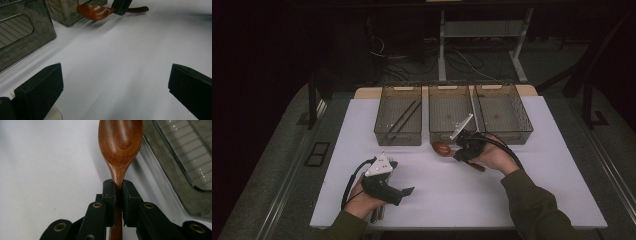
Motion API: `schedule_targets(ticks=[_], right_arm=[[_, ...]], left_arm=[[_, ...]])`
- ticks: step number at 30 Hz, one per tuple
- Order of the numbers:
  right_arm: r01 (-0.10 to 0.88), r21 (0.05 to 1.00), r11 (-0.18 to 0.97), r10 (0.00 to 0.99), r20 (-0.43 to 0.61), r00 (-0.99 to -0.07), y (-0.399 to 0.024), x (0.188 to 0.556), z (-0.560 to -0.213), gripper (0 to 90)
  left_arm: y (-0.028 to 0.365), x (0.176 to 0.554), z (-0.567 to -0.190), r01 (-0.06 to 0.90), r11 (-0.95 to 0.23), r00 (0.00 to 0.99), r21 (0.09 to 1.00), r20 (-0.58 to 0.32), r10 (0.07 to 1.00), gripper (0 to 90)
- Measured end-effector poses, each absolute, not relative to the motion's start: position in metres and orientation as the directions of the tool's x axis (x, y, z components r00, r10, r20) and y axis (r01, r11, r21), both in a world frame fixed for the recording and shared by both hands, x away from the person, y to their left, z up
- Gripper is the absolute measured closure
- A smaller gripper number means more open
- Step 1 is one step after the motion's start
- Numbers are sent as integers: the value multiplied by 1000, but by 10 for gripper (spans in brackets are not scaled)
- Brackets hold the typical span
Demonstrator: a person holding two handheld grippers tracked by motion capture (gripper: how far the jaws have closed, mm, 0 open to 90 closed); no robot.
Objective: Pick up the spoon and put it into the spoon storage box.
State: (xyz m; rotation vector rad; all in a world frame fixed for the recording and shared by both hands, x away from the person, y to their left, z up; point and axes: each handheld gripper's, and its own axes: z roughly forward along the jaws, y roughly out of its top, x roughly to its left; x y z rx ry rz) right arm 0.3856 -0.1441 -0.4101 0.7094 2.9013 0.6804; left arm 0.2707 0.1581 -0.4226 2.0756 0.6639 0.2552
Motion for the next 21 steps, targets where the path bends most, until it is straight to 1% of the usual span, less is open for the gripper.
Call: schedule_targets(ticks=[10, 14, 21], right_arm=[[435, 534, 725, 478, 65, -876, -160, 379, -387, 822], [451, 576, 682, 500, 82, -862, -168, 379, -377, 822], [483, 616, 623, 547, 100, -831, -178, 385, -360, 822]], left_arm=[[159, 271, -423, 359, -431, 833, 828, -75, 549, 0], [158, 271, -422, 359, -432, 833, 827, -74, 549, 0], [158, 270, -423, 359, -437, 834, 825, -74, 546, 0]])
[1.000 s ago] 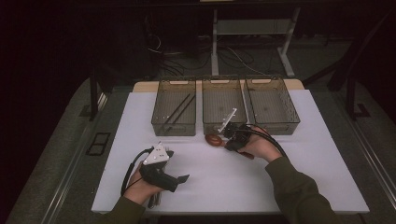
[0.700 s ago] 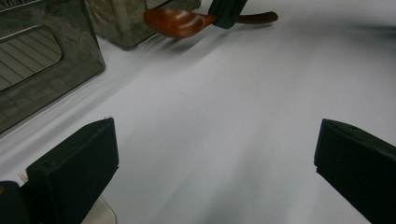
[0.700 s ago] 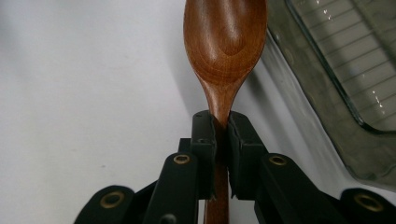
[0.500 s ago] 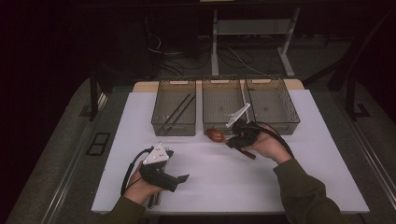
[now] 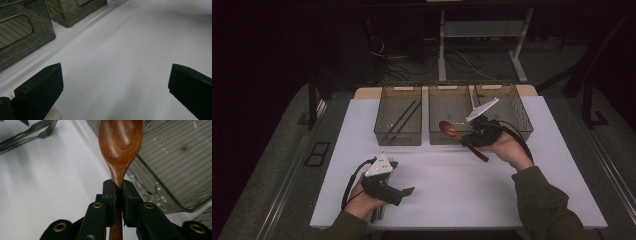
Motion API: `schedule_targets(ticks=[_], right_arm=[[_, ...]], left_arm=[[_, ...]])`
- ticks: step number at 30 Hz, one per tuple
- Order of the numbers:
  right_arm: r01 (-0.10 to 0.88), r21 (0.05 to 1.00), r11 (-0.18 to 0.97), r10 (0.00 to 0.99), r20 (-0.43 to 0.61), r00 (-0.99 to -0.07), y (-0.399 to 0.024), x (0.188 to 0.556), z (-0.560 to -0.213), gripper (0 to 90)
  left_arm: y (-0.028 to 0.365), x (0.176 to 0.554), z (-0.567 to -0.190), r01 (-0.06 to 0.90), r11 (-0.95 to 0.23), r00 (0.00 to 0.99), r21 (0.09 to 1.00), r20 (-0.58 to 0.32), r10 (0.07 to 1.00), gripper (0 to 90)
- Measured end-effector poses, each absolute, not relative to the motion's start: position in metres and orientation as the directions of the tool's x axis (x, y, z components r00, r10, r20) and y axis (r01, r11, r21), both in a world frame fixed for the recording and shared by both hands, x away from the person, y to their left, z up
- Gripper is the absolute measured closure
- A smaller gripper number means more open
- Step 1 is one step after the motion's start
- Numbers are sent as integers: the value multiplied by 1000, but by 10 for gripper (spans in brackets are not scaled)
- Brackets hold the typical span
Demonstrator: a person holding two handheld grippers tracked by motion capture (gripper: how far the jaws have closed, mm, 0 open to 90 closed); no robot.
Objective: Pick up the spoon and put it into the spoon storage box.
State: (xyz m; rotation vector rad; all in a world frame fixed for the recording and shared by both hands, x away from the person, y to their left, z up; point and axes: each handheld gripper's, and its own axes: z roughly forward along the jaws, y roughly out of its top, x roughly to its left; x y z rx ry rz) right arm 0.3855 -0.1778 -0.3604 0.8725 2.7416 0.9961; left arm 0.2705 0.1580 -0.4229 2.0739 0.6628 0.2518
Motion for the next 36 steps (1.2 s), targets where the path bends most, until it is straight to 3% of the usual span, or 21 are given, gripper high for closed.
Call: schedule_targets(ticks=[22, 36], right_arm=[[524, 699, 487, 676, 79, -733, -181, 437, -309, 822], [558, 712, 425, 732, 92, -675, -169, 469, -326, 822]], left_arm=[[159, 270, -421, 356, -433, 835, 828, -75, 544, 0], [157, 270, -421, 352, -414, 834, 840, -81, 546, 0]])
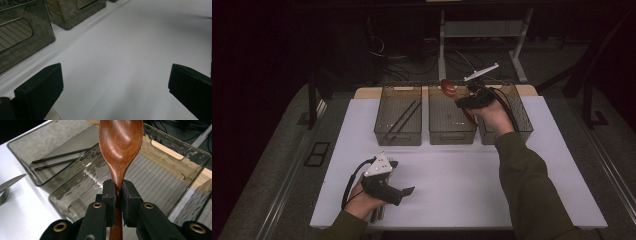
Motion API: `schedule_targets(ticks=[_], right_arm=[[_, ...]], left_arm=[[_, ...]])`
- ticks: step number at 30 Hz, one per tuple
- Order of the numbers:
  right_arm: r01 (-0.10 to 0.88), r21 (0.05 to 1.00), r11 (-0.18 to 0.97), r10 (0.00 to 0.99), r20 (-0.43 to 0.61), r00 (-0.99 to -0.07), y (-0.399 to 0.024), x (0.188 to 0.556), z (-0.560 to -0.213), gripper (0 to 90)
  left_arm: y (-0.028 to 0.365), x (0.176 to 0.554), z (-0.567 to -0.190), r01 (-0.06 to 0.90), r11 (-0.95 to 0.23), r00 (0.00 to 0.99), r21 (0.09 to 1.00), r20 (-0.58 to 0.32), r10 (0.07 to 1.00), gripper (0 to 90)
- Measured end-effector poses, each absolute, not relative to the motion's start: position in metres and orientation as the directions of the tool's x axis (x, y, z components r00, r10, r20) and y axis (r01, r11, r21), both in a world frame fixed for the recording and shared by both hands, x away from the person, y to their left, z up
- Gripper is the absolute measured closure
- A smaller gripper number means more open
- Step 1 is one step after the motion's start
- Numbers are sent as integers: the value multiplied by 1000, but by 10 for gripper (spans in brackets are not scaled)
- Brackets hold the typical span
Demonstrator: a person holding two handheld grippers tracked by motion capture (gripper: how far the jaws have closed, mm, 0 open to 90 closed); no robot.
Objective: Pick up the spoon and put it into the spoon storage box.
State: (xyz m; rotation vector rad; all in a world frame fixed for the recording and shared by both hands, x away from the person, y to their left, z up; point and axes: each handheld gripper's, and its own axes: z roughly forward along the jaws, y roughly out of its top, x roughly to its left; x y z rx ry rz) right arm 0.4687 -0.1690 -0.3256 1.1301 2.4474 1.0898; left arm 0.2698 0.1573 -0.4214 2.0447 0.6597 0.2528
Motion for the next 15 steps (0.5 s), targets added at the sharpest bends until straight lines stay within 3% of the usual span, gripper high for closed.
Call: schedule_targets(ticks=[15], right_arm=[[608, 666, 432, 750, 109, -653, -151, 486, -363, 821]], left_arm=[[159, 270, -420, 348, -423, 838, 837, -76, 540, 0]])
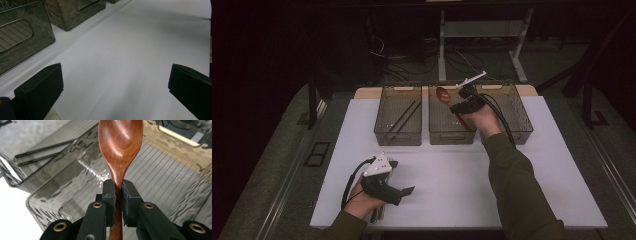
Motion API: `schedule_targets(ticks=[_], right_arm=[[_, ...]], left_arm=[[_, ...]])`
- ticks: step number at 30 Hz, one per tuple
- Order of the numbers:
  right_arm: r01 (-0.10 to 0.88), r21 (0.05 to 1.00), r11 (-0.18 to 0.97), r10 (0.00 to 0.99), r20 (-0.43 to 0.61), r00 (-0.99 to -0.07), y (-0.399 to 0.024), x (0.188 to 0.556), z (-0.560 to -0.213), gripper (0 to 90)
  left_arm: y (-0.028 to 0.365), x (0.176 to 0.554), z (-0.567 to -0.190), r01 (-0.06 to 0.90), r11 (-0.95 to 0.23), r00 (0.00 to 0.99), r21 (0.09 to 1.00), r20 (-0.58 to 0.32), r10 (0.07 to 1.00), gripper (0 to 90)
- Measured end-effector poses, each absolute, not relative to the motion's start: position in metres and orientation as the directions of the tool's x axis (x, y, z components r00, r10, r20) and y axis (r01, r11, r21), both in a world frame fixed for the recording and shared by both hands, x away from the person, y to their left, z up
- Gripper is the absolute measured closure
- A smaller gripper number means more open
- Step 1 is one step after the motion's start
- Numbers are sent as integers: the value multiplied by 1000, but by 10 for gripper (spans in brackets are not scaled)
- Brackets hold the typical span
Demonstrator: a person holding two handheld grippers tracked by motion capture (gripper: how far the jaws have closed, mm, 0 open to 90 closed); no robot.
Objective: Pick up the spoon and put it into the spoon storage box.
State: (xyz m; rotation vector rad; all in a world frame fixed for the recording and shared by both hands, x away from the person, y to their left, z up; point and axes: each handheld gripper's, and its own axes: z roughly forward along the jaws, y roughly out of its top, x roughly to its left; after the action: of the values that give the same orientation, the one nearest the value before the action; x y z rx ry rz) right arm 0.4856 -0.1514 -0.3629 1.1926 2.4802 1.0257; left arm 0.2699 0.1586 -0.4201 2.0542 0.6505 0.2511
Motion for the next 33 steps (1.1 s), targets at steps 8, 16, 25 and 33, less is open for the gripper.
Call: schedule_targets(ticks=[8, 16, 25, 33], right_arm=[[633, 633, 447, 752, 117, -649, -152, 488, -375, 820], [650, 599, 467, 756, 112, -646, -148, 488, -382, 818], [655, 611, 445, 766, 119, -632, -150, 486, -381, 629], [632, 663, 401, 758, 147, -635, -161, 475, -372, 446]], left_arm=[[158, 270, -421, 353, -422, 839, 835, -83, 539, 0], [158, 270, -421, 350, -425, 841, 835, -81, 534, 0], [158, 270, -421, 347, -429, 843, 834, -78, 532, 0], [158, 270, -421, 345, -429, 844, 835, -76, 530, 0]])
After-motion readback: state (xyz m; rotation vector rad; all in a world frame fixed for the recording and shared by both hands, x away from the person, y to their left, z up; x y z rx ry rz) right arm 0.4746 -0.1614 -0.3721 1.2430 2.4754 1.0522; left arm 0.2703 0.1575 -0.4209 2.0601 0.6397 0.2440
